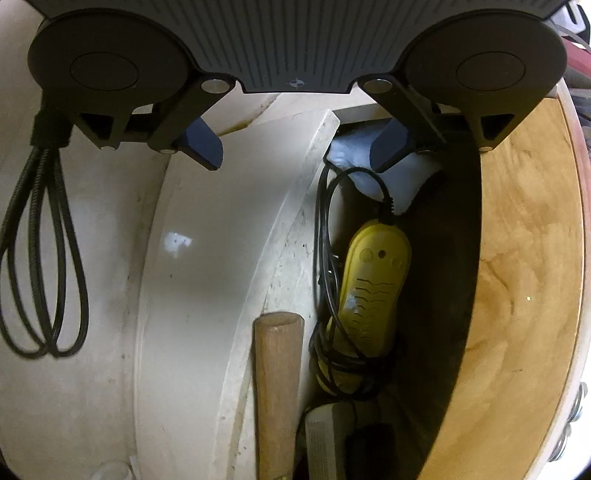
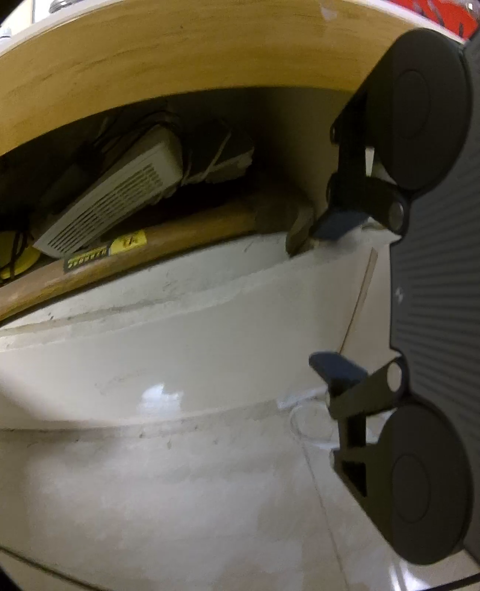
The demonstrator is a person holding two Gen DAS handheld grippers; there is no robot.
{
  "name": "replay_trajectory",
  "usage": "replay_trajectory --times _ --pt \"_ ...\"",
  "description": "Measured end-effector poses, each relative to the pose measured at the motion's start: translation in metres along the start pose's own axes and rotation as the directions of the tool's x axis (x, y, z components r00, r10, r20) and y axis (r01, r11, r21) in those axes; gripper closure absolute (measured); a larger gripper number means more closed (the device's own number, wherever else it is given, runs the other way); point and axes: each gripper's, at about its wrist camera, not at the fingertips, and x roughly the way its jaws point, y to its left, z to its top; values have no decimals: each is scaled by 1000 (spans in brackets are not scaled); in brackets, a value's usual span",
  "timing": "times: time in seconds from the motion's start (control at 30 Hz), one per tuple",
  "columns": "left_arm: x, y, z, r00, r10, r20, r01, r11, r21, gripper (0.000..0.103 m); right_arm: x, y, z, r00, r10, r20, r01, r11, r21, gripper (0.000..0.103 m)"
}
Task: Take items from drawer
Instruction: 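Close both grippers on the drawer front edge, then pull the drawer outward with both grippers holding its front edge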
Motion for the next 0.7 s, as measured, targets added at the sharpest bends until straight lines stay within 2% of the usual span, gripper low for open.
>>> replay_trajectory --times 0.03,0.1,0.13,0.17,0.7 --pt "3 -1 0 1000 -16 -18 16 1000 18 36 1 0 0 1000 -10 -5 10 1000 -4 42" --pt "7 -3 -1 999 2 -39 -1 999 37 50 0 -1 1 999 -36 -9 36 999 -11 52" --pt "8 -4 -2 999 20 -41 -18 999 45 57 0 -1 1 999 -48 -11 48 999 -14 62" --pt "8 -5 -2 999 30 -39 -28 998 52 59 -1 -3 2 999 -51 -14 50 999 -15 65" --pt "1 -8 -9 999 32 -23 -30 996 82 61 -25 3 -2 999 -50 -7 50 998 -47 66"
